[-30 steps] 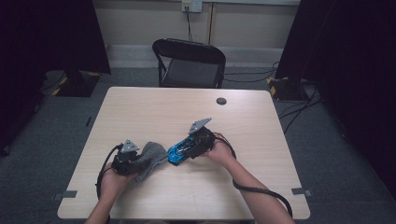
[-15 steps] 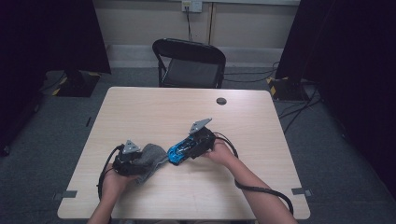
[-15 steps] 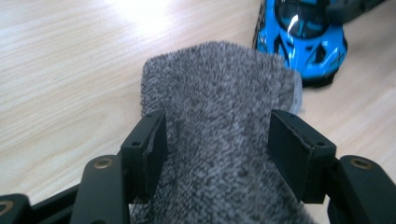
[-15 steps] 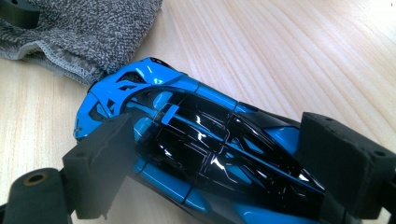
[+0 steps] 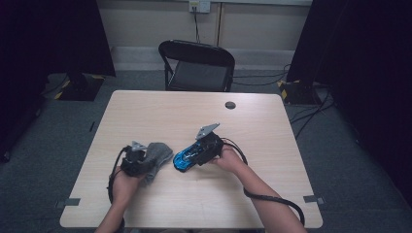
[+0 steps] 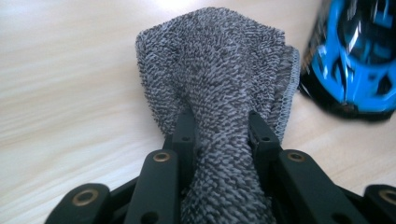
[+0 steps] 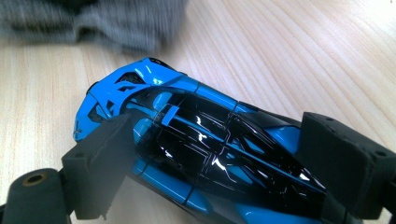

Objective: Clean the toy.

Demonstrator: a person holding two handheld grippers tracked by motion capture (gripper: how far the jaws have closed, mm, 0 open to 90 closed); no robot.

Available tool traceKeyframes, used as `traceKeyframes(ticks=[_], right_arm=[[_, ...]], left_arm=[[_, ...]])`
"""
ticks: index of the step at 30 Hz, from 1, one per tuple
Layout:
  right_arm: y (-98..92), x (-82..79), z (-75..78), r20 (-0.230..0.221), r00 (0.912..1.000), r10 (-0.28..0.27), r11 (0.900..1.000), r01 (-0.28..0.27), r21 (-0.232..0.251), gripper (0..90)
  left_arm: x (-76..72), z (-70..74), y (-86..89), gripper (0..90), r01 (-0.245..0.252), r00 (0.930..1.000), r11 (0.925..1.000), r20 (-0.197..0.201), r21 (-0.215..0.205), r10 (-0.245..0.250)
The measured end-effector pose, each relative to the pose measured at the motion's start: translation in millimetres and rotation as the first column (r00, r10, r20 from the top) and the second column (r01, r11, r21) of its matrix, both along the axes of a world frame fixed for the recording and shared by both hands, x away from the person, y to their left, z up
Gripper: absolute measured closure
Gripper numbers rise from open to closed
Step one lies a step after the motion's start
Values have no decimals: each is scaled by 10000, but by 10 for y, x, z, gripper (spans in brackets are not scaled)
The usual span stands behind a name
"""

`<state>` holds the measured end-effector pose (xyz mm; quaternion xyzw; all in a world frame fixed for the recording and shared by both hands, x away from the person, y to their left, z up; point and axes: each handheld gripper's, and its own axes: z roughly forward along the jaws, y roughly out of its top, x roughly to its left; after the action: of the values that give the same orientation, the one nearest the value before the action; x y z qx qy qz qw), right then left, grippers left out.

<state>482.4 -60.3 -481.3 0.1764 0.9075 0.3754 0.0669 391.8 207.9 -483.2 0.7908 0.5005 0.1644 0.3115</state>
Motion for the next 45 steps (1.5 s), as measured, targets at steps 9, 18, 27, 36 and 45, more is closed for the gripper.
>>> traceKeyframes(ticks=[9, 18, 27, 36, 45], right_arm=[[-8, -8, -12, 46, 10000, -18, 9999, 18, 145, 112], [-5, -18, -14, 50, 9999, -88, 9998, 87, 159, 112], [-5, -14, -10, 54, 10000, -43, 9999, 42, 113, 112], [-11, -17, -15, 69, 10000, -64, 9998, 63, 172, 112], [-14, -20, -18, 82, 10000, -56, 9998, 55, 202, 112]], left_arm=[[-130, 54, -120, 707, 1303, 9888, 9910, -699, -300, -1321], [-269, 78, -90, 707, 1922, 9768, 9801, -865, -503, -1960], [-445, 83, -151, 708, 2498, 9605, 9648, -1048, -824, -2577], [-537, 101, -391, 708, 3325, 9349, 9381, -971, -964, -3414], [-592, 124, -640, 706, 4382, 8889, 8895, -844, -1295, -4502]])
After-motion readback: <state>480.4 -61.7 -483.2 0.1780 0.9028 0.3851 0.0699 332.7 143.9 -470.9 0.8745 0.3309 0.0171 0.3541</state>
